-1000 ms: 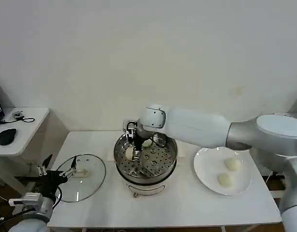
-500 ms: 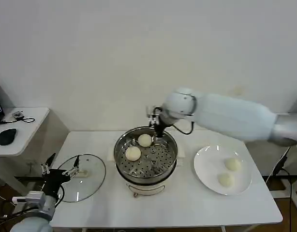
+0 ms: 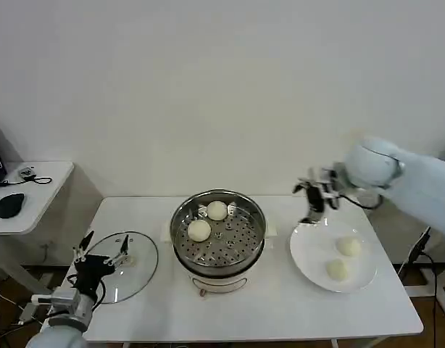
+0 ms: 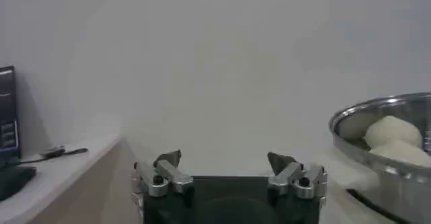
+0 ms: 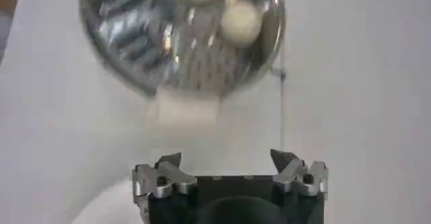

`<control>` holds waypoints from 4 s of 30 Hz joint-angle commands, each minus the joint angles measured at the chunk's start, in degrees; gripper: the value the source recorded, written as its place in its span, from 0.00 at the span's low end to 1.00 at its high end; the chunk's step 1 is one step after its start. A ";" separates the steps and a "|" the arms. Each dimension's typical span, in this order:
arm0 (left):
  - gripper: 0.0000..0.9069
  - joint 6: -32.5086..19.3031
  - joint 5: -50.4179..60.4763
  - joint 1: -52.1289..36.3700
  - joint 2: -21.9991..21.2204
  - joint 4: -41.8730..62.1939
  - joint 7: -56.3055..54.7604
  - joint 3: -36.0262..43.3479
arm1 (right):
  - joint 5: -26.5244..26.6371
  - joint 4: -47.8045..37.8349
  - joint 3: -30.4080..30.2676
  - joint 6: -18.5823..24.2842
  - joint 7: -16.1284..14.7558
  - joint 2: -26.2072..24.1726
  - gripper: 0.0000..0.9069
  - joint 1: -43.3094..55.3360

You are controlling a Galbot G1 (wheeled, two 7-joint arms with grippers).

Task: Take steamed baozi put them in steamer then cover it.

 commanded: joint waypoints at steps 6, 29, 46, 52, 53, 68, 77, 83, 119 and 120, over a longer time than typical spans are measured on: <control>1.00 0.04 0.47 0.65 0.06 0.13 -0.11 0.85 | -20.69 -0.30 36.79 12.40 -5.42 -14.56 1.00 -48.83; 1.00 0.12 1.44 1.70 -0.72 0.77 -0.34 -0.92 | -23.98 -15.18 33.50 11.53 -0.72 2.52 1.00 -46.81; 1.00 -0.01 1.34 1.38 -0.69 1.16 -0.35 -1.06 | -23.25 -16.20 31.76 9.21 -2.20 3.62 0.79 -44.95; 1.00 0.01 1.19 1.22 -0.54 1.12 -0.34 -1.23 | -22.77 -15.46 31.97 8.26 -2.25 2.58 0.64 -44.83; 1.00 0.02 1.19 1.24 -0.56 1.14 -0.33 -1.17 | -22.59 -15.30 31.95 8.06 -2.33 2.41 0.64 -44.54; 1.00 0.03 1.20 0.44 -0.27 1.21 -0.37 -0.63 | -13.88 -13.47 22.49 8.03 -5.38 0.56 0.66 -18.71; 1.00 0.02 1.25 1.10 -0.15 0.42 -0.39 -1.05 | -7.36 -13.79 11.41 6.09 -4.77 9.82 0.66 -1.18; 1.00 -0.09 1.34 2.05 -0.49 0.13 -0.38 -2.25 | -4.56 -12.17 6.49 5.03 -3.87 17.83 0.66 4.44; 1.00 -0.55 1.07 5.37 -2.76 -1.67 -0.36 -7.63 | -13.19 -11.83 -5.02 21.82 -11.79 40.47 0.66 -0.84; 1.00 -0.56 1.07 5.34 -2.78 -1.58 -0.35 -7.61 | -13.80 -11.55 -5.24 22.41 -12.38 39.95 0.66 -0.82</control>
